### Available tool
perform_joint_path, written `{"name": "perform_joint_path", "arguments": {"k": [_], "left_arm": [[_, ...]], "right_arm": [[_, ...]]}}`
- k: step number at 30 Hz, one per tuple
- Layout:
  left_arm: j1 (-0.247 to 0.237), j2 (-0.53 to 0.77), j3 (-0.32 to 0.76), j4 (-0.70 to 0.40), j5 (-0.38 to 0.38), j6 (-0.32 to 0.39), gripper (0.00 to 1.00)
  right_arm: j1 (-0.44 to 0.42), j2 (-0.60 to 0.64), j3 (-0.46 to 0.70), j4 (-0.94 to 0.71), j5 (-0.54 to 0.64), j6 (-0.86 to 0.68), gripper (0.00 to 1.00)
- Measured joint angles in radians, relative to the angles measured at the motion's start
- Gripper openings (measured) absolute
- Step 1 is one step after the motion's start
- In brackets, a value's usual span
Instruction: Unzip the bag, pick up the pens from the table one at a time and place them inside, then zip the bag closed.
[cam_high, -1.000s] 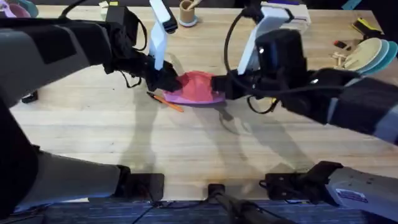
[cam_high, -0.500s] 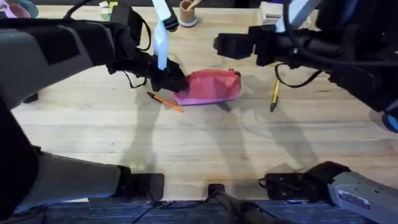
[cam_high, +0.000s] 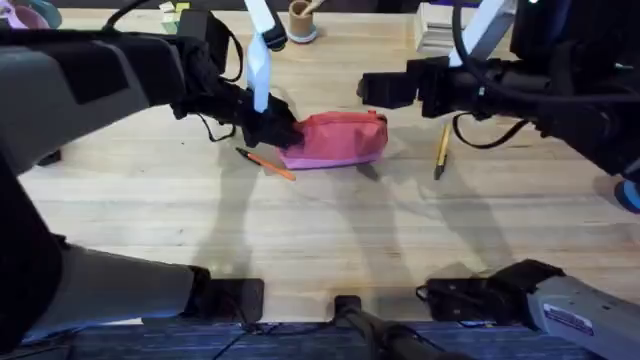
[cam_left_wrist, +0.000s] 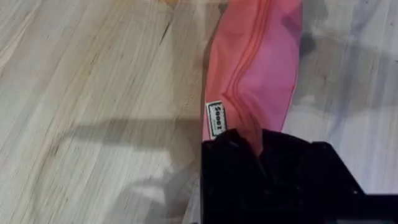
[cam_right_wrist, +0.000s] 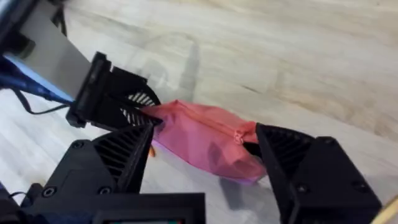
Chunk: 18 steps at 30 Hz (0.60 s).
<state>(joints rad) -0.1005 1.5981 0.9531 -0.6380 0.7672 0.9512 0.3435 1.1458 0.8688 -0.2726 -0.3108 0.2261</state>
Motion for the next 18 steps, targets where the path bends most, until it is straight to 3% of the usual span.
{"name": "perform_joint_path", "arguments": {"k": [18], "left_arm": [[0.0,0.0,0.0,0.0,0.0,0.0,0.042]], "right_arm": [[0.0,0.004,0.0,-0.079,0.011,0.017,0.997]]}}
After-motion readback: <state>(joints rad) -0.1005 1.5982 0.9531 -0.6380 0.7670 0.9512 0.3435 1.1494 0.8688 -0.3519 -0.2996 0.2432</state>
